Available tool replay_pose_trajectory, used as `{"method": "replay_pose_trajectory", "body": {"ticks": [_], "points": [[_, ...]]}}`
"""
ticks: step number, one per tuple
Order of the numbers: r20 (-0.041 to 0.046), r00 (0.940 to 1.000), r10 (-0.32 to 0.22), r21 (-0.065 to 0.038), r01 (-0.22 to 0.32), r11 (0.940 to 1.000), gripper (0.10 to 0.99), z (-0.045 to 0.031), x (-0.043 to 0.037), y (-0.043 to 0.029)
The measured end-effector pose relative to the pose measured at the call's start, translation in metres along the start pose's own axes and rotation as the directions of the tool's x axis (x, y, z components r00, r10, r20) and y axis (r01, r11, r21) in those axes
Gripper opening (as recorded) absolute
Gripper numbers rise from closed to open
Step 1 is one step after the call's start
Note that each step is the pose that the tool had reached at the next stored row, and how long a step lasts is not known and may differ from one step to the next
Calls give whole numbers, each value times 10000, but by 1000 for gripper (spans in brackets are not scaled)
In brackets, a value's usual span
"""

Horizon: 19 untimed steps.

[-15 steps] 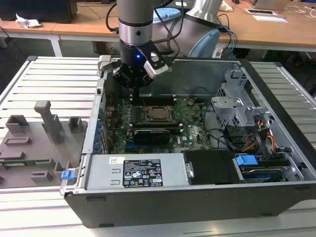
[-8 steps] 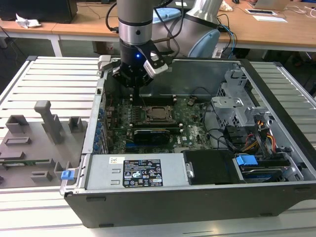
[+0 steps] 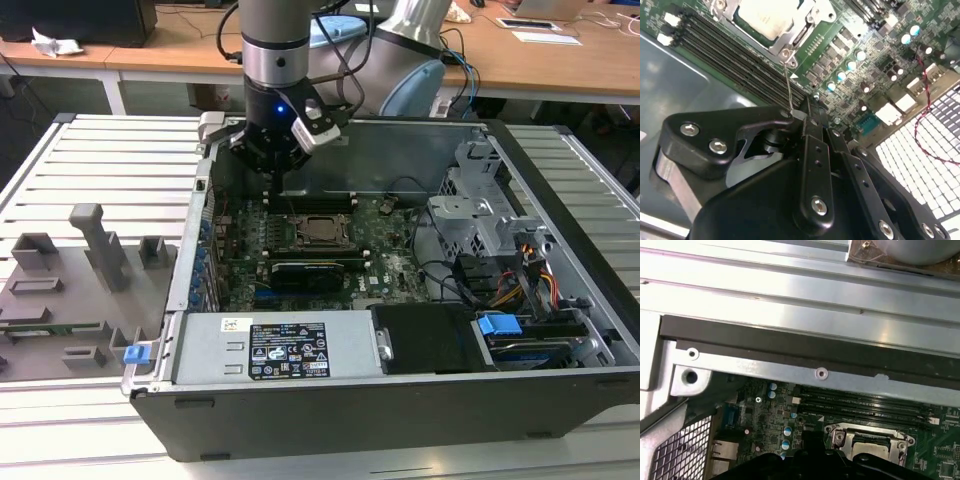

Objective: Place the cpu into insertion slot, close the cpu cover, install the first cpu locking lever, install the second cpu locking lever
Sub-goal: 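Install the first cpu locking lever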

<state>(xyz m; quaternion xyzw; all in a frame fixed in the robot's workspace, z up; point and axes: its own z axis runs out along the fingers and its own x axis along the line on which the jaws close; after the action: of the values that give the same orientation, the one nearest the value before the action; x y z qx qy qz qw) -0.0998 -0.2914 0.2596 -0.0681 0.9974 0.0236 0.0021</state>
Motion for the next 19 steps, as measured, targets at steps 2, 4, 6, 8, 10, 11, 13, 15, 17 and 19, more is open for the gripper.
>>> {"method": "replay_pose_trajectory", "body": {"ticks": [2,4,6,8,10,11,13,15,17,19], "points": [[0,10000,13,0,-13,10000,106,1,-43,-5],[0,10000,16,0,-16,10000,106,3,-122,-14],[0,10000,23,0,-23,10000,106,5,-205,-23],[1,10000,27,0,-27,10000,106,9,-265,-31],[2,10000,28,0,-28,10000,106,16,-329,-40],[2,10000,31,0,-31,10000,106,20,-358,-44],[2,10000,47,0,-47,10000,106,26,-429,-54],[-3,10000,57,0,-57,10000,106,26,-445,-57],[-2,10000,58,-9,-58,10000,106,27,-449,-57],[10,10000,59,-103,-59,9999,106,28,-451,-61]]}}
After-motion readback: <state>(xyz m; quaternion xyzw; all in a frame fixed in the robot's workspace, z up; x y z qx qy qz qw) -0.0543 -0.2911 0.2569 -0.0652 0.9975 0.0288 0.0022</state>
